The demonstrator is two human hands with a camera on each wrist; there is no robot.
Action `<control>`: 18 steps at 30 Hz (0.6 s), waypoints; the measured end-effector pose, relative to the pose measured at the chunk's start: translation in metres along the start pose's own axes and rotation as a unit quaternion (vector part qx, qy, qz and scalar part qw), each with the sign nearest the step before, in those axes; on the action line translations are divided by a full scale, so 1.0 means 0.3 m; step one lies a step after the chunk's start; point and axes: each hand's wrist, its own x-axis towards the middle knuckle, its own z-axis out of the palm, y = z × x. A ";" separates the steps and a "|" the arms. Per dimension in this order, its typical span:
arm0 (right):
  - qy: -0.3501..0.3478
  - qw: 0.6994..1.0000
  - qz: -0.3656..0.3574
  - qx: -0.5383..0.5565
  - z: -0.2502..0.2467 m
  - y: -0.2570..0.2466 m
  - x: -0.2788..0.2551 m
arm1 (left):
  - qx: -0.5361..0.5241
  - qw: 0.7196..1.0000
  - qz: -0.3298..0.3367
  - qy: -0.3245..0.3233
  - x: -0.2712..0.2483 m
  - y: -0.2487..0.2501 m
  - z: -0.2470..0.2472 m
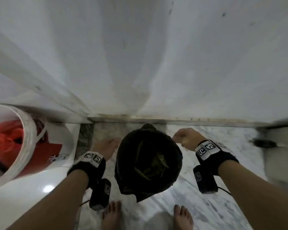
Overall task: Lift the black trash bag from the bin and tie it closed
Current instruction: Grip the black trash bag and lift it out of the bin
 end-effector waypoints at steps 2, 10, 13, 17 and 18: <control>0.012 1.000 0.006 0.025 0.042 0.057 0.119 | 0.056 0.997 0.045 0.005 0.101 0.025 0.051; -0.053 0.993 0.067 0.080 0.148 0.151 0.387 | 0.085 0.996 0.005 -0.025 0.341 0.052 0.157; -0.069 0.993 0.072 0.061 0.164 0.137 0.411 | 0.058 0.997 -0.020 -0.035 0.369 0.073 0.160; -0.101 0.987 0.097 0.074 0.165 0.160 0.430 | 0.094 0.991 -0.039 -0.083 0.399 0.085 0.148; -0.114 0.984 0.108 0.079 0.164 0.173 0.434 | 0.096 0.989 -0.046 -0.100 0.406 0.085 0.143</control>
